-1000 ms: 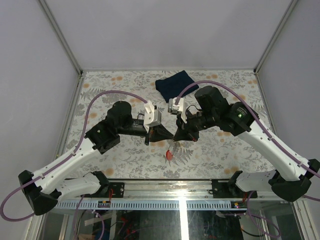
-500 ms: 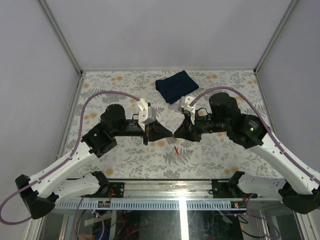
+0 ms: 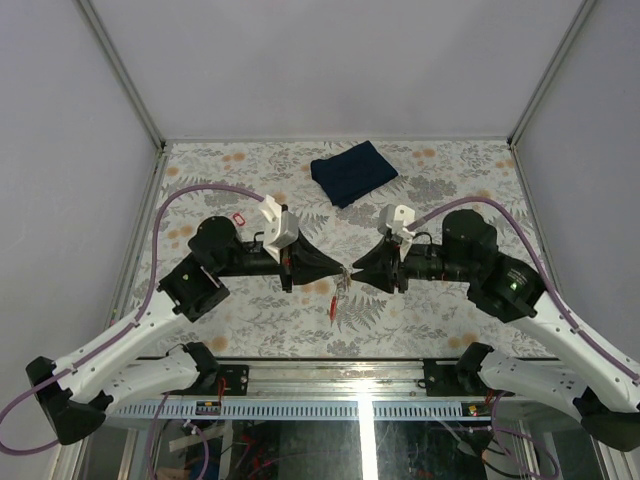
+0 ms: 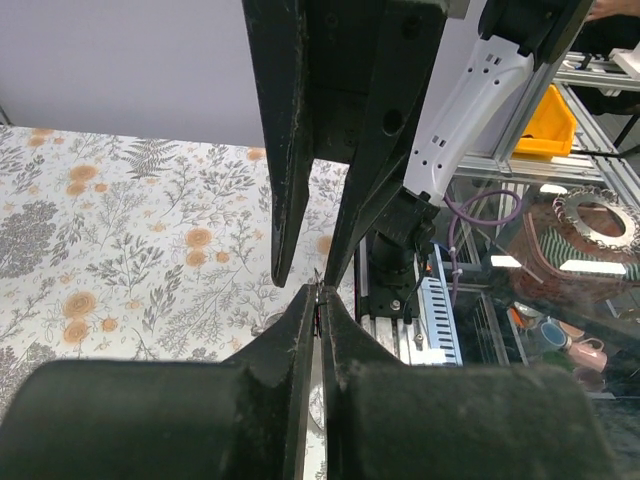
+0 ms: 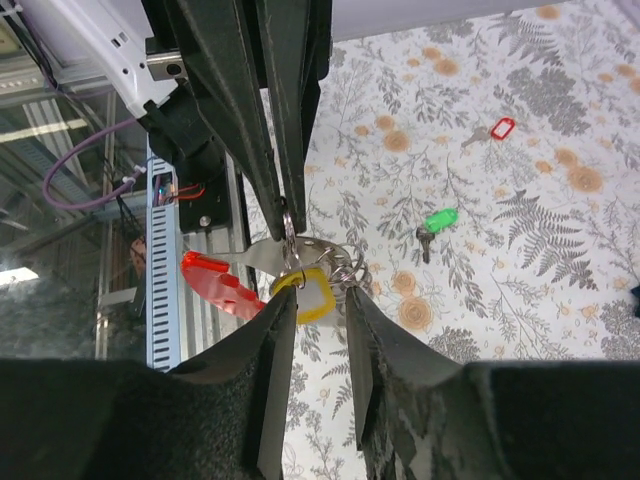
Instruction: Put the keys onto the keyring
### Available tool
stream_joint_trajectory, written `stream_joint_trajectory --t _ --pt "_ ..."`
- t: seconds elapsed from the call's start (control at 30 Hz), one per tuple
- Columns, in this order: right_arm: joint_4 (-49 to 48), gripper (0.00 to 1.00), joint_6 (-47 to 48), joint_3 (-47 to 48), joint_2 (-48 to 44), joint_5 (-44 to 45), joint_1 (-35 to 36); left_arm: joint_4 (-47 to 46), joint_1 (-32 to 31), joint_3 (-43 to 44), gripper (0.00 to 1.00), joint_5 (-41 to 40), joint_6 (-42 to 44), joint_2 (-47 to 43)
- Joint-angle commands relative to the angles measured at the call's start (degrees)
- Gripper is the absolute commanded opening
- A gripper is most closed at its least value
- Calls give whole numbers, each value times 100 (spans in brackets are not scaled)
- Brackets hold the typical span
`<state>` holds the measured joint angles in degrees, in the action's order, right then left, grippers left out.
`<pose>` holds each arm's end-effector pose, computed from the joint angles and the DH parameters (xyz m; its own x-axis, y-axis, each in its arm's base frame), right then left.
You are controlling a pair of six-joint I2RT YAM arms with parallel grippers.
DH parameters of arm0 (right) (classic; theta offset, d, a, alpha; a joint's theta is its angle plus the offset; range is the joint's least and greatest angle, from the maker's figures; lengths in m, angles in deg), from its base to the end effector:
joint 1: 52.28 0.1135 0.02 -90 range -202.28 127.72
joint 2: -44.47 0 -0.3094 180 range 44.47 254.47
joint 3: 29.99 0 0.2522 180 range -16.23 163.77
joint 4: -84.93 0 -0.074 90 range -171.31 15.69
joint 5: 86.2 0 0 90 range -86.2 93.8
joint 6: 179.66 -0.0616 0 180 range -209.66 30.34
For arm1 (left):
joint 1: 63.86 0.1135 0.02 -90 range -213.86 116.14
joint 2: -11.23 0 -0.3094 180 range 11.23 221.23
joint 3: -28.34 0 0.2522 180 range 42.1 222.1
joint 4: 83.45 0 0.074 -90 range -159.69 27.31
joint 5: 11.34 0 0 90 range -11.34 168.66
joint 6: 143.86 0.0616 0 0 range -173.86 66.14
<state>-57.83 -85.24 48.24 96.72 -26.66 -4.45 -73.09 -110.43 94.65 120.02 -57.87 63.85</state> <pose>0.0990 0.1558 0.4438 -0.0557 -0.1605 -0.9855 -0.9798 0.1984 0.0231 0.1060 -0.1712 0.4260 -0.0300 -0.0447 -0.9986 0.9989 0.0339 -0.0315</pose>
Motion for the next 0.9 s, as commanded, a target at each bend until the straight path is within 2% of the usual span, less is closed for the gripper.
stream_joint_trajectory --t 0.0,0.13,0.3,0.63,0.87 --pt "-1547 33 -512 -524 -566 -18 -4 -785 -28 -107 0 6 -310 -151" --pt "-2352 34 -1029 -950 -929 24 -2 -944 -25 -188 0 -87 -399 -242" --pt "-2694 37 -1608 -1193 -1174 324 -2 -1047 -28 -244 0 -196 -455 -368" --pt "-4253 45 -3727 -1915 -1113 432 -2 -1097 -33 -191 0 -259 -478 -393" --pt "-5065 45 -4441 -2274 -1013 345 -2 -1145 -28 -176 0 -284 -487 -402"
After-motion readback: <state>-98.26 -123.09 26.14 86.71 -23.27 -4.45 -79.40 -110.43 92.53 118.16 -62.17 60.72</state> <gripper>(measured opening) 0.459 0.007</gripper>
